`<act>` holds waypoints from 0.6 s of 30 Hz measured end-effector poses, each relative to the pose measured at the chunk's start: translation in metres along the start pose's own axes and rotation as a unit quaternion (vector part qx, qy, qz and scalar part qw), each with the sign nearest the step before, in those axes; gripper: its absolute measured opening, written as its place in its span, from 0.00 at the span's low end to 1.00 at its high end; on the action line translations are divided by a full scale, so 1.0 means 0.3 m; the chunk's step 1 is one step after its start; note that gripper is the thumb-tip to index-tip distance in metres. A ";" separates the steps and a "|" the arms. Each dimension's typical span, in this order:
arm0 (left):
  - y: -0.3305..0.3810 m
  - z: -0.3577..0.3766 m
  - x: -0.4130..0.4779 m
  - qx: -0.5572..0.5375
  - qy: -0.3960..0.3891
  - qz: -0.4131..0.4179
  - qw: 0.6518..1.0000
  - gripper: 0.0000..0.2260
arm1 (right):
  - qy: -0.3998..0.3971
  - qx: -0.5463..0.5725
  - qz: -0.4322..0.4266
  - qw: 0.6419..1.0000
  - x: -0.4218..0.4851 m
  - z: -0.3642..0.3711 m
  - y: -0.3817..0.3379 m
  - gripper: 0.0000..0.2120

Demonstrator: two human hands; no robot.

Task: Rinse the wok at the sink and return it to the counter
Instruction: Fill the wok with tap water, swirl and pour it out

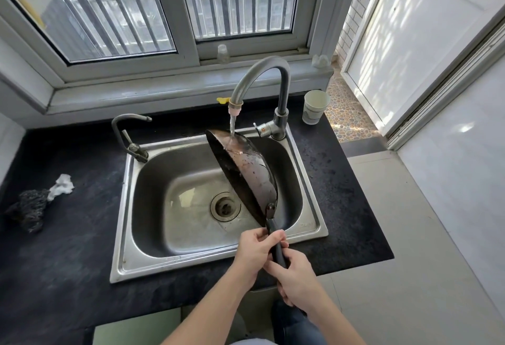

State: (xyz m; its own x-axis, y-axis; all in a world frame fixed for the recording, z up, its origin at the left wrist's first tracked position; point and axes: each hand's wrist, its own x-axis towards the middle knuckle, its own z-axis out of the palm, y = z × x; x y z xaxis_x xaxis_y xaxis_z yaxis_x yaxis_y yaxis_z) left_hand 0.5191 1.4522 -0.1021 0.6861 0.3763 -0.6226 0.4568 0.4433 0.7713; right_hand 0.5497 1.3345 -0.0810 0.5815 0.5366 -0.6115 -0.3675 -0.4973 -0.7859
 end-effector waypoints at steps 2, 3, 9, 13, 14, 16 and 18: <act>0.004 -0.013 0.001 -0.014 -0.015 -0.001 1.000 0.09 | 0.025 -0.045 -0.022 0.998 0.006 0.012 0.007 0.08; 0.006 -0.020 0.000 -0.024 -0.024 -0.001 0.999 0.09 | 0.041 -0.076 -0.034 0.996 0.011 0.016 0.012 0.07; 0.008 -0.038 -0.012 -0.077 -0.050 -0.018 0.996 0.07 | 0.114 -0.214 -0.103 0.965 0.013 0.035 0.038 0.05; 0.014 -0.026 -0.024 -0.154 -0.025 -0.055 0.986 0.09 | 0.132 -0.290 -0.109 0.942 0.017 0.046 0.074 0.10; 0.019 -0.021 -0.028 -0.170 -0.009 -0.065 0.983 0.10 | 0.138 -0.300 -0.112 0.937 0.016 0.052 0.074 0.10; 0.026 -0.010 -0.034 -0.189 0.041 -0.085 0.977 0.10 | 0.151 -0.323 -0.115 0.927 0.011 0.068 0.070 0.10; 0.026 -0.006 -0.032 -0.206 0.084 -0.099 0.970 0.09 | 0.154 -0.351 -0.109 0.917 0.005 0.086 0.070 0.10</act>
State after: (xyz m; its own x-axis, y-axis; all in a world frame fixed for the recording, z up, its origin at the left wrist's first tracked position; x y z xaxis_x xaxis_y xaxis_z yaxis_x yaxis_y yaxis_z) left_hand 0.5152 1.4534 -0.0903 0.4904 0.3630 -0.7923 0.2809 0.7948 0.5380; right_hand 0.5242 1.3426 -0.1007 0.8029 0.5106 -0.3076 0.2765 -0.7761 -0.5667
